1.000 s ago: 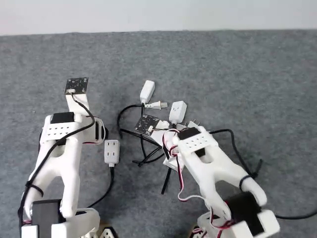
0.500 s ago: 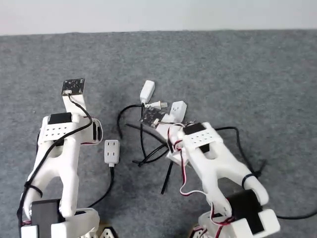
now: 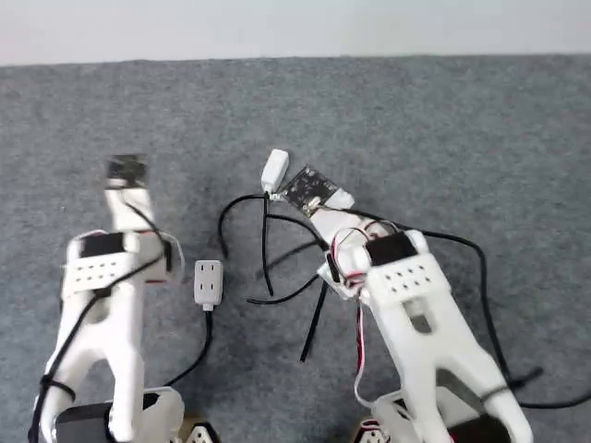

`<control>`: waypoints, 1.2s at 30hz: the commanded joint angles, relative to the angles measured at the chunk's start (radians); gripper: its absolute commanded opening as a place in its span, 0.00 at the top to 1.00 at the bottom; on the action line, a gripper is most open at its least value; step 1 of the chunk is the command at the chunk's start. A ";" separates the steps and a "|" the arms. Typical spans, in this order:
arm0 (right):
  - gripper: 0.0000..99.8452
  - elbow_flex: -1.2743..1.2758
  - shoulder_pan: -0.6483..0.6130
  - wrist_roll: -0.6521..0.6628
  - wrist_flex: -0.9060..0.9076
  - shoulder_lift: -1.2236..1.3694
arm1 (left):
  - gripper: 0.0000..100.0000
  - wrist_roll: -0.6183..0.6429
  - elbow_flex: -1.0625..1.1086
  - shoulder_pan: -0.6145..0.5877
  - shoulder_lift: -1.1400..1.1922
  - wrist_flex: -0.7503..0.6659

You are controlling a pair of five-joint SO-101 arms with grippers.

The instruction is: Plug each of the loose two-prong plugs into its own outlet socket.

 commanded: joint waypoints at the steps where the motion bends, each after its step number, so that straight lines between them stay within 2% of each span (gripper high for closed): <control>1: 0.99 -0.078 -0.064 -0.078 0.024 -0.148 | 0.99 -0.069 -0.015 0.057 0.015 0.002; 8: 0.99 -0.224 -0.205 -0.130 0.203 -0.289 | 0.99 -0.087 -0.245 0.032 0.356 0.101; 13: 0.99 -0.296 -0.222 -0.206 0.154 -0.315 | 0.99 -0.215 -0.372 0.000 0.503 0.175; 17: 0.99 -0.295 -0.226 -0.302 0.053 -0.315 | 0.99 -0.219 -0.371 0.006 0.508 0.181; 26: 0.99 -0.212 -0.450 -0.374 -0.039 -0.317 | 0.99 -0.356 -0.323 0.066 0.477 0.222; 31: 0.99 -0.064 -0.473 -0.373 -0.182 -0.317 | 0.99 -0.402 -0.196 0.069 0.322 0.169; 36: 0.99 -0.044 -0.472 -0.373 -0.199 -0.309 | 0.99 -0.430 -0.010 0.138 0.087 0.137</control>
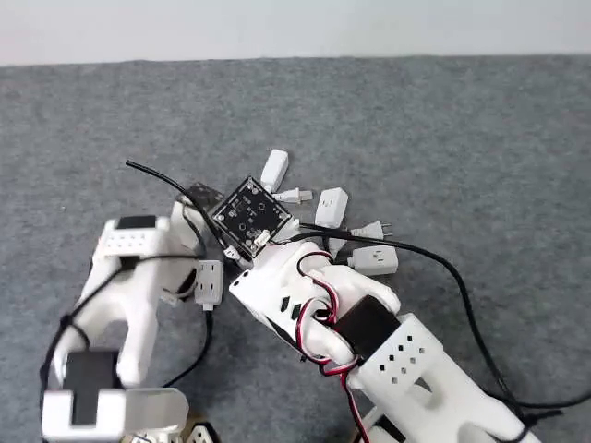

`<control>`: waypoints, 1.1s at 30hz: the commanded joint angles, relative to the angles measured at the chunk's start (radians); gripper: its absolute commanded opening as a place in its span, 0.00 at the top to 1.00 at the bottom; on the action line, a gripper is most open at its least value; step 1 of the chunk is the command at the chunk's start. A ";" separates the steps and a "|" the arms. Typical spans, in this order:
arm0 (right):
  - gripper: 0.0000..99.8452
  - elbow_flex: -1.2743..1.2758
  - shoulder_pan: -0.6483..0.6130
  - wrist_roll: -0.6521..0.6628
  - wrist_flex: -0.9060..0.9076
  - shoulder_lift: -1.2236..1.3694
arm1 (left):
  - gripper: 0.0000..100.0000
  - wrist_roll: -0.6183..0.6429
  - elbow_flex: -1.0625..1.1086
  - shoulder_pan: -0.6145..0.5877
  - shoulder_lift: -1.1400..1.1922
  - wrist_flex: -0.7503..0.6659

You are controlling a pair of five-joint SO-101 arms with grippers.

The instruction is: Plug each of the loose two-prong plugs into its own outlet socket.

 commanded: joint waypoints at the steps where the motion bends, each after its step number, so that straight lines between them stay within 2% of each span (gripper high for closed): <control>1: 0.99 -0.011 -0.008 -0.006 -0.025 -0.018 | 0.99 -0.025 0.101 0.054 -0.206 -0.023; 13: 0.99 -0.011 -0.015 -0.008 -0.005 -0.004 | 0.99 -0.087 0.386 0.147 -0.683 -0.037; 21: 0.99 -0.015 -0.016 -0.008 -0.012 0.028 | 0.99 -0.071 0.426 0.144 -0.772 -0.048; 24: 0.99 -0.008 -0.010 -0.009 -0.044 0.036 | 0.99 0.014 0.429 0.054 -0.773 -0.120; 29: 0.99 0.038 -0.008 -0.041 -0.137 0.038 | 0.98 0.107 0.429 -0.172 -0.770 -0.224; 33: 0.99 0.063 -0.008 -0.077 -0.200 0.051 | 0.98 0.199 0.421 -0.262 -0.769 -0.262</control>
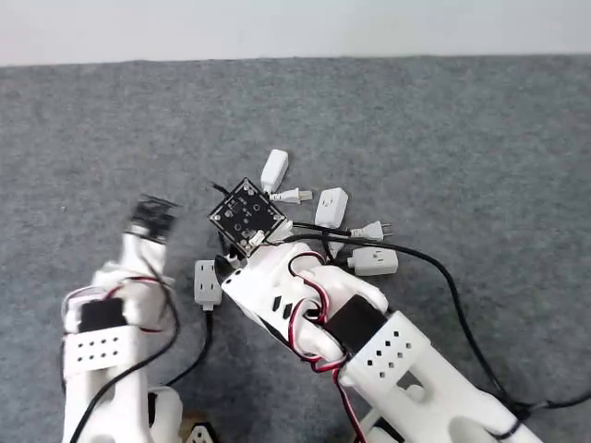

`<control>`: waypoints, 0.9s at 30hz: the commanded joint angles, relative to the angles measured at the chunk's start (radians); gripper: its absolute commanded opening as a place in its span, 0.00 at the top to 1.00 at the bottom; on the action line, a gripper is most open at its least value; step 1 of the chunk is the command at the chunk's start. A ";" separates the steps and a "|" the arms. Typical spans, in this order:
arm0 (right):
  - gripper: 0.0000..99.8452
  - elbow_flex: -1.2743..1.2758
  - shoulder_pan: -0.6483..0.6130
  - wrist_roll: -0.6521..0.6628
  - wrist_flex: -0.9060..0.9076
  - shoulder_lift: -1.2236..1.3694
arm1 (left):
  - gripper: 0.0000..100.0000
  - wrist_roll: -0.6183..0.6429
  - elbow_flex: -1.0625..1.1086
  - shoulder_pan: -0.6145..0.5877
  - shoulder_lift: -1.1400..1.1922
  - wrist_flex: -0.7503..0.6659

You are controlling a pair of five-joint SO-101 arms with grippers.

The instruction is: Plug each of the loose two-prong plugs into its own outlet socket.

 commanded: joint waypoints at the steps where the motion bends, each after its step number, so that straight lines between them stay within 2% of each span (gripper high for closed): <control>1: 0.99 -0.018 0.004 -0.057 -0.056 0.030 | 0.98 0.084 -0.025 -0.064 -0.015 -0.044; 5: 0.99 -0.084 0.019 -0.106 -0.062 0.142 | 0.98 0.161 -0.077 -0.120 0.038 -0.055; 9: 0.99 -0.193 0.067 -0.198 -0.065 0.291 | 0.98 0.242 -0.177 -0.203 0.203 -0.104; 17: 0.99 -0.405 0.074 -0.230 -0.088 0.601 | 0.98 0.325 -0.317 -0.292 0.431 -0.230; 27: 0.99 -0.477 0.071 -0.232 -0.119 0.774 | 0.98 0.404 -0.414 -0.342 0.555 -0.232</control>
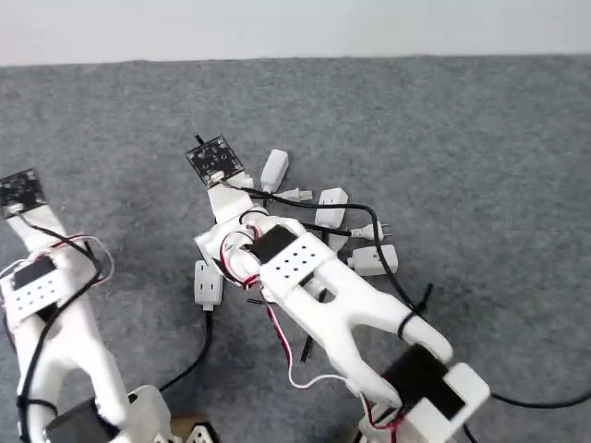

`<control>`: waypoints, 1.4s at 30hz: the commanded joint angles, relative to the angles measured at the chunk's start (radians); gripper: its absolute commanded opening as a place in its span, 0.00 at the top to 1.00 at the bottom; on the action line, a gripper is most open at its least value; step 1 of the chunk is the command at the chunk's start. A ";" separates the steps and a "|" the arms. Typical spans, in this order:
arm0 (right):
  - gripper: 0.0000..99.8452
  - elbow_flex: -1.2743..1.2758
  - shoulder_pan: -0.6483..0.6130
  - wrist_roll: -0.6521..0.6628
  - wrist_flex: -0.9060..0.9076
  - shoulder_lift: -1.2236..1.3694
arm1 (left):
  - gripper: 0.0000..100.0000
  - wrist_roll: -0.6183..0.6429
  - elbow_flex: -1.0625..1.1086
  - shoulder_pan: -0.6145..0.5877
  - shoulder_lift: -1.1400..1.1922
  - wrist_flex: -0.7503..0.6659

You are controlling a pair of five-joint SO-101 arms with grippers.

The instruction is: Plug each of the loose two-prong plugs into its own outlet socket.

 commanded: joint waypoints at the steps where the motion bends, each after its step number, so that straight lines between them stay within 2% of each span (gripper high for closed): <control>1: 0.99 -0.066 0.012 -0.014 -0.044 0.001 | 0.98 0.028 -0.067 -0.009 0.020 -0.025; 9: 0.99 -0.044 0.007 -0.015 -0.027 -0.071 | 0.98 0.028 -0.084 -0.009 0.051 -0.025; 16: 0.99 -0.006 -0.064 -0.044 -0.025 -0.114 | 0.98 0.028 -0.085 -0.008 0.051 -0.025; 26: 0.99 0.035 -0.067 -0.095 0.007 -0.093 | 0.98 0.026 -0.084 -0.008 0.052 -0.025; 42: 0.99 -0.015 -0.027 -0.063 0.001 0.036 | 0.98 0.025 -0.077 -0.008 0.052 -0.025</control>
